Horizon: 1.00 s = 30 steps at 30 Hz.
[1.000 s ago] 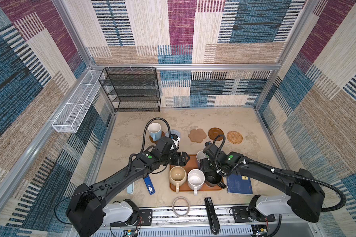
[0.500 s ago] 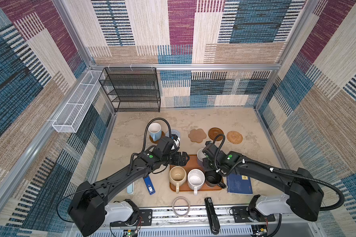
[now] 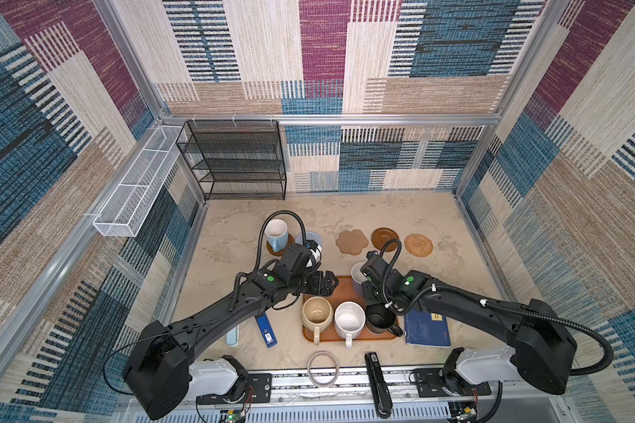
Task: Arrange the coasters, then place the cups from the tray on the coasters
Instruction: 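Grasp the lavender purple mug on the tray by its handle with right gripper, then lift the purple mug with right gripper toward the blue woven coaster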
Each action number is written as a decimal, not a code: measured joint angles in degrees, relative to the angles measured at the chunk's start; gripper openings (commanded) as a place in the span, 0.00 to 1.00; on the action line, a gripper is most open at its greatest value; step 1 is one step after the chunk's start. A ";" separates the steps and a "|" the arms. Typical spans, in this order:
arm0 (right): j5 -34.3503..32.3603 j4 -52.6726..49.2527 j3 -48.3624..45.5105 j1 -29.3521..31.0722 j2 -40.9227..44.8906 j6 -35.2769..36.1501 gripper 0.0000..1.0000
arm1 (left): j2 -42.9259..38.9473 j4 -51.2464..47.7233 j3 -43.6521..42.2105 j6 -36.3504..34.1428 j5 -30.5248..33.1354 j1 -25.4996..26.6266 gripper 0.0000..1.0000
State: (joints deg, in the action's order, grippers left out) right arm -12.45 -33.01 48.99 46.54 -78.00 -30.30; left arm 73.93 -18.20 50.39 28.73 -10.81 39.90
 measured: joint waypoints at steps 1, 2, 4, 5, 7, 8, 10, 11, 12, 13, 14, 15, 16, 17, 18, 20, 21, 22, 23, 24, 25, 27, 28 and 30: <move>-0.04 0.04 0.00 0.00 0.07 0.00 0.27 | -0.02 0.00 0.00 0.00 0.00 0.00 0.95; -0.13 0.09 -0.02 0.00 0.13 0.13 0.26 | -0.02 0.00 0.00 0.00 0.00 0.00 0.95; -0.15 0.11 -0.02 0.00 0.31 0.44 0.21 | -0.09 0.00 0.00 0.00 0.02 0.00 0.95; -0.15 0.13 -0.02 0.00 0.35 0.44 0.20 | -0.13 0.00 0.00 0.00 0.07 0.00 0.95; -0.15 0.13 -0.02 0.00 0.35 0.63 0.13 | -0.15 0.00 0.00 0.00 0.15 0.00 0.95; -0.13 0.15 -0.02 0.00 0.37 0.70 0.09 | -0.15 0.00 0.00 0.00 0.17 0.00 0.95; -0.09 0.17 -0.02 0.00 0.42 0.85 0.01 | -0.15 0.00 0.00 0.00 0.17 0.00 0.95; -0.09 0.15 0.00 0.00 0.42 0.85 0.00 | -0.15 0.00 0.00 0.00 0.17 0.00 0.95; -0.04 0.15 0.00 0.00 0.44 0.87 0.00 | -0.17 0.00 0.00 0.00 0.20 0.00 0.95; -0.11 0.17 0.00 0.00 0.44 0.92 0.00 | -0.17 0.00 0.00 0.00 0.20 0.00 0.95; -0.15 0.17 0.00 0.00 0.44 1.29 0.00 | -0.17 0.00 0.00 0.00 0.20 0.00 0.95; -0.17 0.17 0.00 0.00 0.44 1.29 0.00 | -0.20 0.00 0.00 0.00 0.22 0.00 0.95; -0.17 0.17 0.02 0.00 0.46 1.29 0.00 | -0.22 0.00 0.00 0.00 0.22 0.00 0.95; -0.20 0.17 0.00 0.00 0.55 1.46 0.00 | -0.24 0.00 0.00 0.00 0.22 0.00 0.95; -0.24 0.20 0.00 0.00 0.74 1.60 0.00 | -0.33 0.11 -0.07 0.00 0.24 0.00 0.95; -0.68 0.20 -0.07 -0.02 1.51 1.90 0.00 | -0.63 0.79 -0.55 0.02 0.42 0.00 0.95; -0.81 0.24 -0.09 -0.02 1.97 1.90 0.00 | -0.76 1.09 -0.79 0.02 0.42 0.00 0.95; -1.03 0.44 -0.11 -0.02 2.49 1.92 0.00 | -0.90 1.31 -1.03 0.04 0.46 0.00 0.95; -1.22 0.72 -0.20 -0.04 2.93 1.95 0.00 | -1.05 1.60 -1.18 0.09 0.59 0.00 0.95; -1.31 0.94 -0.26 -0.07 3.26 2.12 0.00 | -1.20 1.88 -1.33 0.20 0.85 0.00 0.95; -1.51 1.11 -0.42 -0.04 3.61 2.12 0.00 | -1.31 2.25 -1.51 0.22 1.46 0.00 0.95; -1.62 1.42 -0.81 -0.04 4.28 2.12 0.00 | -1.42 2.54 -1.64 0.50 1.46 0.00 0.95; -1.64 1.60 -1.05 -0.04 4.66 2.16 0.00 | -1.51 2.60 -1.73 0.63 1.57 0.00 0.95; -1.66 1.95 -1.42 -0.04 5.42 2.36 0.00 | -1.55 2.86 -1.86 0.79 1.62 0.00 0.95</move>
State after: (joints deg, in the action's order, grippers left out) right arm -14.11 -31.07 47.57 46.50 -72.58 -27.94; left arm 72.38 -15.33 48.53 29.52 -9.19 39.90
